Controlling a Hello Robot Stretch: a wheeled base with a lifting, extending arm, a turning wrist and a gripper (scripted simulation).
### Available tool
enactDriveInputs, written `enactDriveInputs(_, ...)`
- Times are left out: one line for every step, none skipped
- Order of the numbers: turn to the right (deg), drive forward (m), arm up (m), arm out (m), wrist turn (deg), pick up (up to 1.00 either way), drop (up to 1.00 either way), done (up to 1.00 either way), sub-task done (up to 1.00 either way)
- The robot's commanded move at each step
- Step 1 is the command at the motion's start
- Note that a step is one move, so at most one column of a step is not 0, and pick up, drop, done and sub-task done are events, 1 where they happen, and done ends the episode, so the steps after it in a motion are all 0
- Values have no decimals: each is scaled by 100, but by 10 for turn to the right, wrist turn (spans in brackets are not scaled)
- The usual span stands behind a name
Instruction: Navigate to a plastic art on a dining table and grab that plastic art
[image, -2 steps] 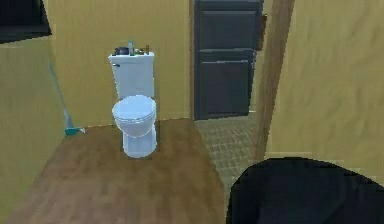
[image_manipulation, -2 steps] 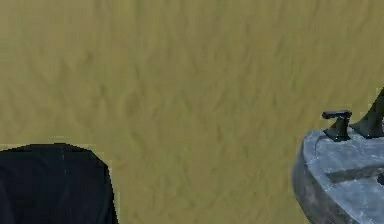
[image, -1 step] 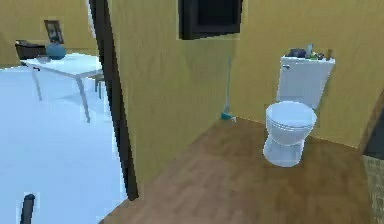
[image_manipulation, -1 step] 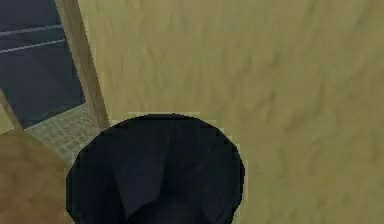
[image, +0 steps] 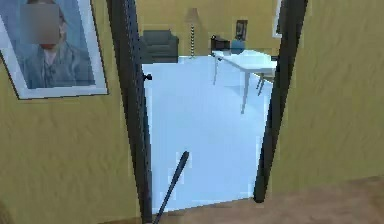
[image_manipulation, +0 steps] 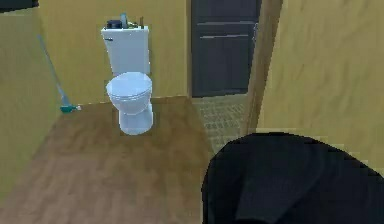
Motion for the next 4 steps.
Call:
enactDriveInputs(-300, 0, 0, 0, 0, 0, 0, 0, 0)
enactDriveInputs(0, 25, 0, 0, 0, 0, 0, 0, 0)
enactDriveInputs(-450, 0, 0, 0, 0, 0, 0, 0, 0)
enactDriveInputs(0, 100, 0, 0, 0, 0, 0, 0, 0)
